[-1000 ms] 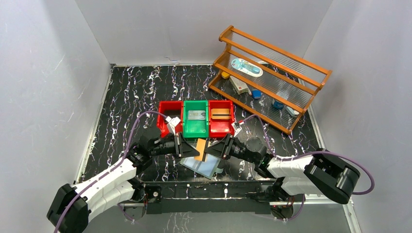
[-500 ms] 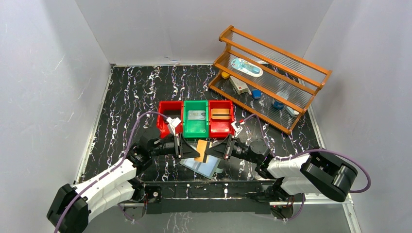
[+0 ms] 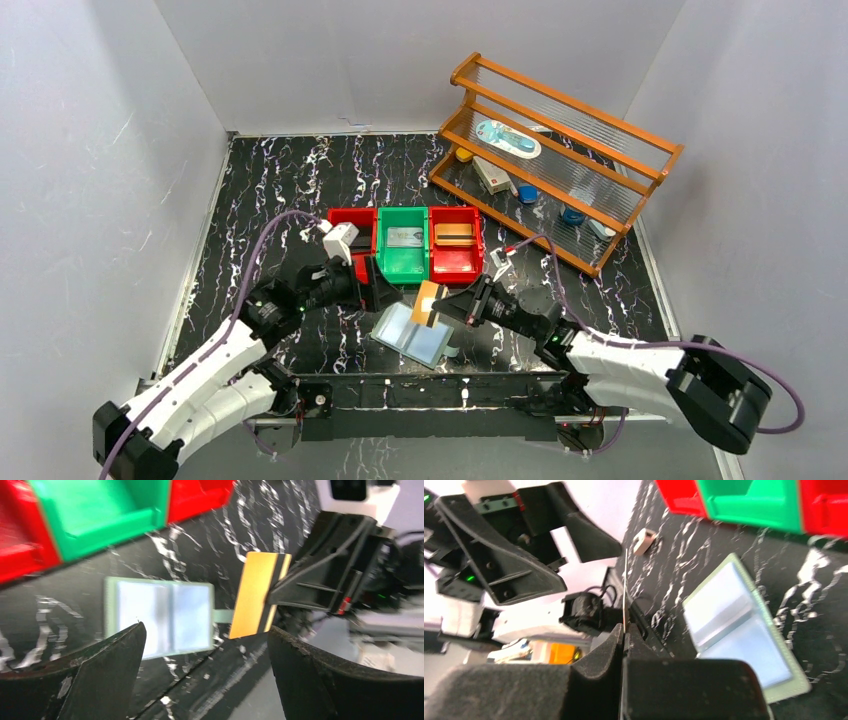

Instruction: Take the credit cards out of the card holder

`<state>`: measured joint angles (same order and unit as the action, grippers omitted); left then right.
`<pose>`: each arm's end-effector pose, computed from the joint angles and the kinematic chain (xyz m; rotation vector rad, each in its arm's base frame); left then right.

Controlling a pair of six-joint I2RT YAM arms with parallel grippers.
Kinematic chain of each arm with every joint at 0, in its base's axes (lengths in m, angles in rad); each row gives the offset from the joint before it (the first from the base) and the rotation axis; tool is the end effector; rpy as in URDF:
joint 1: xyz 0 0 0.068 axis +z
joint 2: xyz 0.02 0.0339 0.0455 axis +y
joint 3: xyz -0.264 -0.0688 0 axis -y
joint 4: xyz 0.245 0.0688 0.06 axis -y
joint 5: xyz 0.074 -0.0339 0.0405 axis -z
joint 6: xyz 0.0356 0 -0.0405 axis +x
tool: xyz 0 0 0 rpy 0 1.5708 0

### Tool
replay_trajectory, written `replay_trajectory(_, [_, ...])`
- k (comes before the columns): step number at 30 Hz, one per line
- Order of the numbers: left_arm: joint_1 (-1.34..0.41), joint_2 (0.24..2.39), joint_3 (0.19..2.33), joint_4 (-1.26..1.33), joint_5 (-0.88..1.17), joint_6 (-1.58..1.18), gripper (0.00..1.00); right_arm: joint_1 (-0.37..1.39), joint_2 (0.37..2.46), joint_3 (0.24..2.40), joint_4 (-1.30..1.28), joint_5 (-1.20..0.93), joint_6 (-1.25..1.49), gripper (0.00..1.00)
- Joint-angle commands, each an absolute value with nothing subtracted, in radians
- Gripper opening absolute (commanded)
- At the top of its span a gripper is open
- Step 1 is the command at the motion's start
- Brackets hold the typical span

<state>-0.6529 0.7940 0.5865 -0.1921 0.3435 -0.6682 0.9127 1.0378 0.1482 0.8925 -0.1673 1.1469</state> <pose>0.1405 -0.1226 0.2682 0.2292 2.1363 -1.1609 0.1151 0.1586 0.1887 0.0618 1.8614 1.6756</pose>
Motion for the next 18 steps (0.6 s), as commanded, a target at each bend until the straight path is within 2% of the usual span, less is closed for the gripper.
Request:
replay_trajectory(1, [-0.654, 0.711, 0.687, -0.434, 0.028, -0.483, 0.93, 0.908, 0.909, 0.231, 0.563, 0.035, 1.006, 0.03])
replay_trajectory(3, [-0.654, 0.674, 0.709, -0.457, -0.066, -0.434, 0.98, 0.908, 0.862, 0.263, 0.471, 0.108, 0.956, 0.04])
replay_trajectory(7, [-0.653, 0.638, 0.731, -0.486, -0.186, -0.338, 0.98, 0.908, 0.801, 0.326, 0.31, 0.232, 0.81, 0.03])
replay_trajectory(11, [-0.653, 0.656, 0.719, -0.472, -0.201, -0.249, 0.98, 0.908, 0.778, 0.367, 0.276, 0.343, 0.696, 0.03])
replay_trajectory(18, [-0.652, 0.654, 0.696, -0.45, -0.276, -0.255, 0.98, 0.908, 0.906, 0.519, 0.225, 0.449, 0.383, 0.03])
